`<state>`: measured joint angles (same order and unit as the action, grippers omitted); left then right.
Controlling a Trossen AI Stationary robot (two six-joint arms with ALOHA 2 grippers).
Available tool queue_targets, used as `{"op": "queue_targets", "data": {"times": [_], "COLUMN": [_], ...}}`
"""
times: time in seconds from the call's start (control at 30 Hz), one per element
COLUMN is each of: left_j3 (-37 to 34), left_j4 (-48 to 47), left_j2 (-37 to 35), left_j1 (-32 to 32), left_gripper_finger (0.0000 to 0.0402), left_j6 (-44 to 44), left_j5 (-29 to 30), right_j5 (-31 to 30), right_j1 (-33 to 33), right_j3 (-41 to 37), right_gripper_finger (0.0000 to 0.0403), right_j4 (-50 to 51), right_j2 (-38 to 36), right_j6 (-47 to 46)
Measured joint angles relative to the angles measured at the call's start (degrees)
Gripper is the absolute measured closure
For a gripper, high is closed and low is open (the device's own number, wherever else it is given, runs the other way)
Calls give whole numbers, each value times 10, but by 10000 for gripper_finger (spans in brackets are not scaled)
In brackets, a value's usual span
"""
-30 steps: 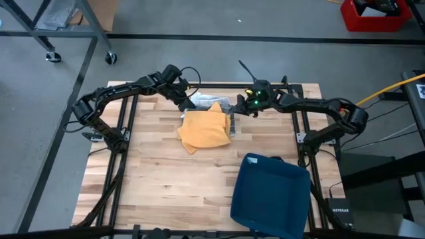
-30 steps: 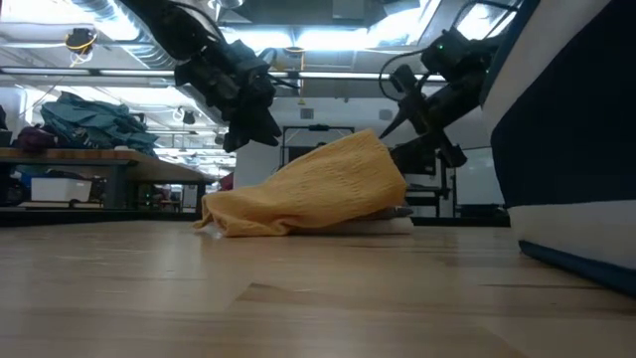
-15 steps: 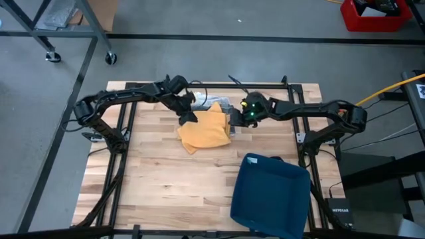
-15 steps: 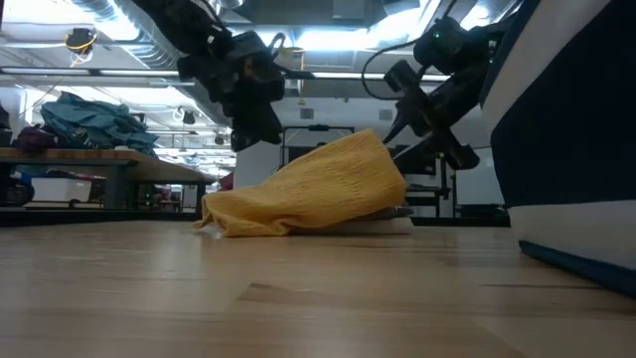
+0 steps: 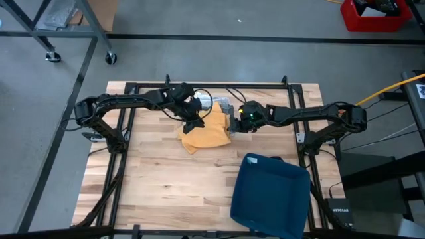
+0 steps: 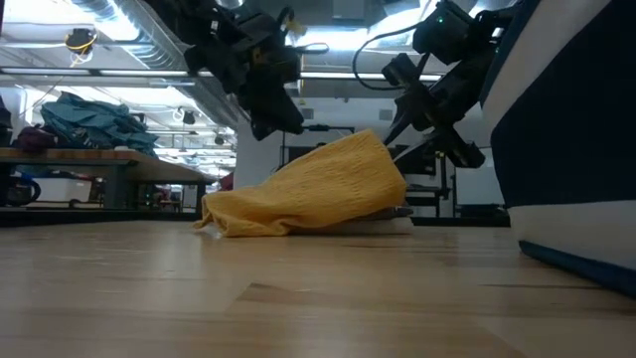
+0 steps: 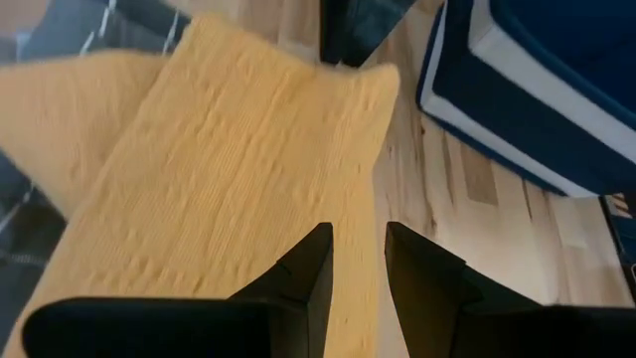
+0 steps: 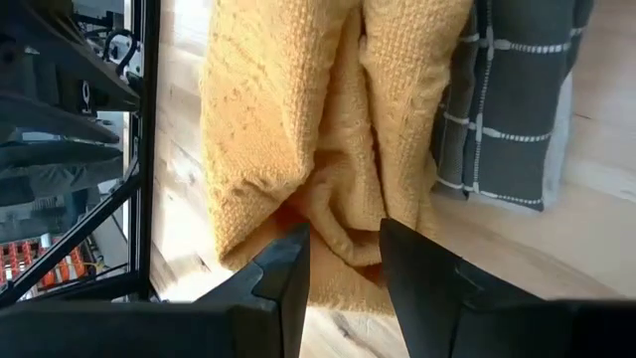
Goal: Fold towel
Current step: Put the stack of towels into the blue bin
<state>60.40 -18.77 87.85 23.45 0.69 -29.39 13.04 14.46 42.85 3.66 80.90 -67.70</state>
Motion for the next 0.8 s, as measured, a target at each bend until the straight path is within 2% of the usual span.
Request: {"op": "queue_targets", "data": {"times": [0.1, 0.2, 0.43, 0.8], "left_j3": [0, 0, 0, 0], "left_j4": [21, 35, 47, 44], "left_j2": [0, 0, 0, 0], "left_j1": [-8, -18, -44, -45], "left_gripper_finger": [315, 315, 315, 315], "left_j6": [5, 45, 115, 113], "left_j5": [2, 16, 112, 117], "right_j5": [0, 0, 5, 5], "right_j1": [0, -3, -26, -64], "right_j3": [0, 0, 0, 0], "right_gripper_finger": [276, 276, 276, 276], "right_j4": [-2, -5, -15, -137], "right_j2": [0, 0, 0, 0], "right_j6": [0, 0, 0, 68]}}
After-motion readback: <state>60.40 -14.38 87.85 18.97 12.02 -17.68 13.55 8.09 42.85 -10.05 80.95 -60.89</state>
